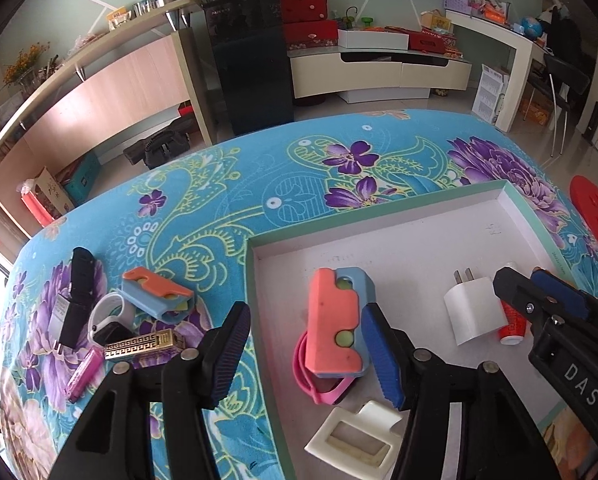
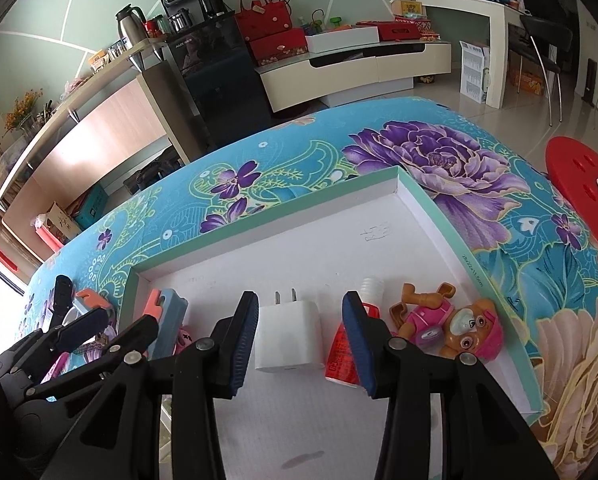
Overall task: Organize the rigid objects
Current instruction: 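Carry the cube and case into the white tray and open both tools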
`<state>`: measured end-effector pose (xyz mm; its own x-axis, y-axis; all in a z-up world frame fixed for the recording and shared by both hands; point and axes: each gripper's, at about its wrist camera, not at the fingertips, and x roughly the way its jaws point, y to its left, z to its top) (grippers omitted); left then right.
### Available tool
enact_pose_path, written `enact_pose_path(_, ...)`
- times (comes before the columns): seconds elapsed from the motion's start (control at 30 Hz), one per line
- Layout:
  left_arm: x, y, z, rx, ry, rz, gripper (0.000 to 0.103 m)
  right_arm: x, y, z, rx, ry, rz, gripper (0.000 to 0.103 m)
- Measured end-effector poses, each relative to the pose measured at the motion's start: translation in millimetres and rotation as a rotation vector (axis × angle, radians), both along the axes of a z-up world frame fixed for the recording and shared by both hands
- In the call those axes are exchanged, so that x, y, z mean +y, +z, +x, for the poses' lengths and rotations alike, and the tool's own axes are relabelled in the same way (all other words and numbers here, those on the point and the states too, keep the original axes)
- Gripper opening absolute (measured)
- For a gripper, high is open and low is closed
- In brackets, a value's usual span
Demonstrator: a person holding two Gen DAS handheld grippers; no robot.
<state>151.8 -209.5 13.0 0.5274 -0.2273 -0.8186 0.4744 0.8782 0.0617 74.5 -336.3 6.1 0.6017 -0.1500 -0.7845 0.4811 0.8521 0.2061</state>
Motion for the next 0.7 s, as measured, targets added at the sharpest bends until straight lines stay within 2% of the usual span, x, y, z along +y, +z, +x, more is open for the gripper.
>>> enact_pose_path(0.17, 20, 2, 0, -0.005, 0.058, 0.013, 0.07, 2, 1, -1, 0.06, 0.003, -0.039, 0.048)
enact_pose_path(0.37, 41, 0, -2, -0.016, 0.12, 0.036, 0.079, 4, 3, -3, 0.092, 0.011, -0.081, 0.068)
enact_pose_path(0.6, 57, -7, -2, -0.011, 0.166, 0.045, 0.09, 10, -3, 1, 0.153, 0.049, -0.121, 0.071)
enact_pose_path(0.63, 59, -8, -1, -0.007, 0.174, 0.044, 0.092, 11, -3, 1, 0.155, 0.051, -0.122, 0.079)
enact_pose_path(0.7, 64, -10, 0, -0.002, 0.191, 0.045, 0.095, 12, -1, 0, 0.155, 0.058, -0.123, 0.087)
